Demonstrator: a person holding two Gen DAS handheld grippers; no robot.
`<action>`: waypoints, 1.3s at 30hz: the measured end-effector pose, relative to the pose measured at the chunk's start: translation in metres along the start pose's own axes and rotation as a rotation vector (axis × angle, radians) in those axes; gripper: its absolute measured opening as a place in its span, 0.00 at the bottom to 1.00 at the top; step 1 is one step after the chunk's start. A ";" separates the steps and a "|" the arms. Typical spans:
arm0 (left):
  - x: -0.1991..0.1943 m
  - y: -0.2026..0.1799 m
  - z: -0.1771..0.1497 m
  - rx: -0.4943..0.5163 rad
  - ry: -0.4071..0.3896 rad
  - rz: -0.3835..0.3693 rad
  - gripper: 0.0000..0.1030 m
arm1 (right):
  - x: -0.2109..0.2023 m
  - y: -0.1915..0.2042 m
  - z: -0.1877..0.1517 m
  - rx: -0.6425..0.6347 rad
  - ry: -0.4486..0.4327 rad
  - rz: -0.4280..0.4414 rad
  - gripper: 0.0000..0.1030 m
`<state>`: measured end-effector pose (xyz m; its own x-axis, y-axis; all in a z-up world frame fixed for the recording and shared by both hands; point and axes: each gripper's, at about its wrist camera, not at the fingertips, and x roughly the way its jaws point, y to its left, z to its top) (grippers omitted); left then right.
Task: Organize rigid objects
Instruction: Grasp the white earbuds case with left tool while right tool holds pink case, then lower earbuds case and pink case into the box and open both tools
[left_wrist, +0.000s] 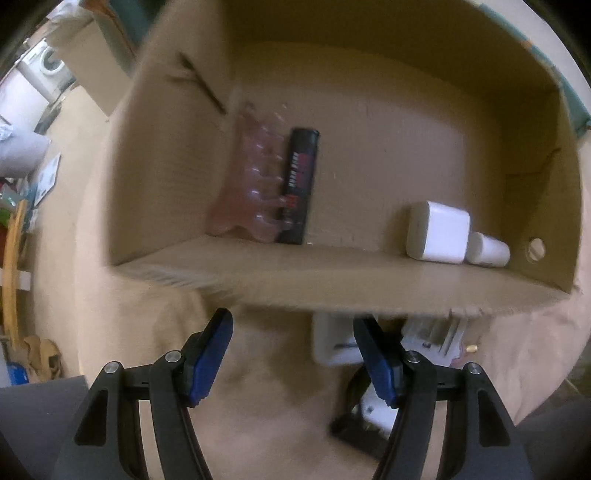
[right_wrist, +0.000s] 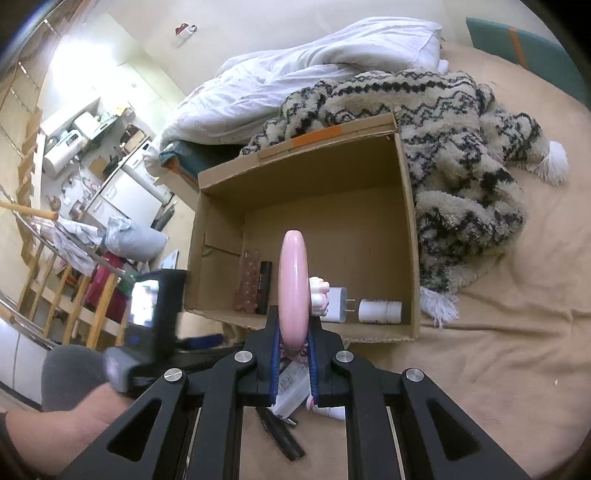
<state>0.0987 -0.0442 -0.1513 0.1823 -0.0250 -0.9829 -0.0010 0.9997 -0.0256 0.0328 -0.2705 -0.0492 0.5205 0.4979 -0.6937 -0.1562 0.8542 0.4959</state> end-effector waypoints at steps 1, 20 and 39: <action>0.003 -0.004 0.002 0.000 -0.005 0.000 0.63 | 0.000 -0.001 0.000 0.005 0.001 0.000 0.14; 0.021 0.012 0.004 0.041 -0.004 0.133 0.39 | 0.013 -0.003 0.000 0.006 0.038 -0.045 0.14; -0.123 0.088 -0.015 -0.061 -0.303 0.158 0.38 | 0.005 -0.004 0.000 0.016 0.012 -0.088 0.14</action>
<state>0.0617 0.0469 -0.0353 0.4587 0.1421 -0.8772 -0.1098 0.9886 0.1027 0.0353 -0.2715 -0.0545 0.5215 0.4227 -0.7412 -0.0965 0.8923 0.4410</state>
